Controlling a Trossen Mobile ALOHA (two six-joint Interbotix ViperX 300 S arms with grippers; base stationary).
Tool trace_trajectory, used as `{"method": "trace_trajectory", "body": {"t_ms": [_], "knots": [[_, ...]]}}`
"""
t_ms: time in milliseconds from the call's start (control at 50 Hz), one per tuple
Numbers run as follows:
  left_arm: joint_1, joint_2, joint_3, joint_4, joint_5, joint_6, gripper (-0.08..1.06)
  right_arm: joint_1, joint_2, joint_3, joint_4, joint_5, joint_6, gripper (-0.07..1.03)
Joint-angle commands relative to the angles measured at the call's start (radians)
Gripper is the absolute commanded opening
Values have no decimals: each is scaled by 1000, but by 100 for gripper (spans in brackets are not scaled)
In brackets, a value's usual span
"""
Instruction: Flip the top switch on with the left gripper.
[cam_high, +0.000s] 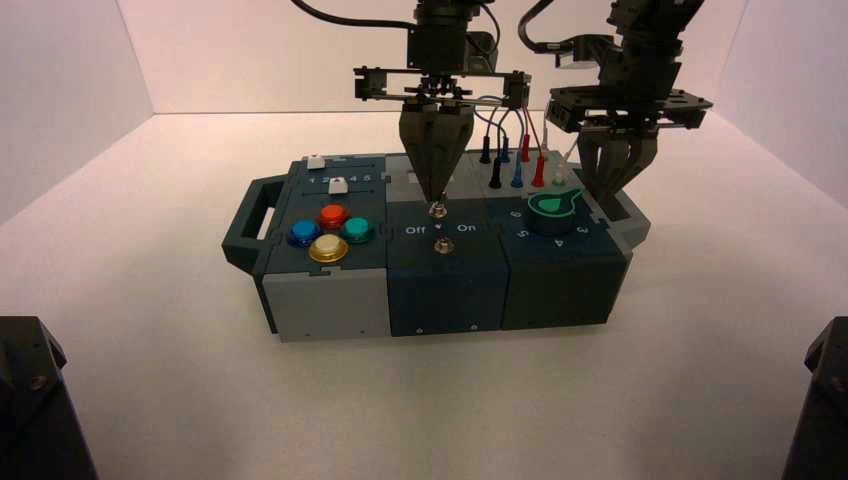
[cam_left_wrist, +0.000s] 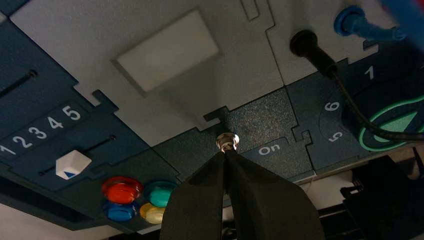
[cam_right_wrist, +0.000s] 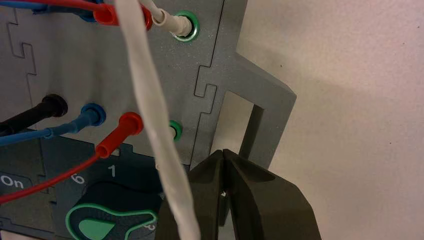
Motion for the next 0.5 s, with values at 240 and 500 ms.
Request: {"method": "trace_trajectory", "body": {"t_ms": [240, 500], "knots": [[-38, -152, 37, 40, -52, -5, -3, 12, 11, 0, 5, -3, -8, -2], [-25, -227, 101, 44, -95, -6, -3, 12, 26, 0, 5, -2, -8, -2]]}}
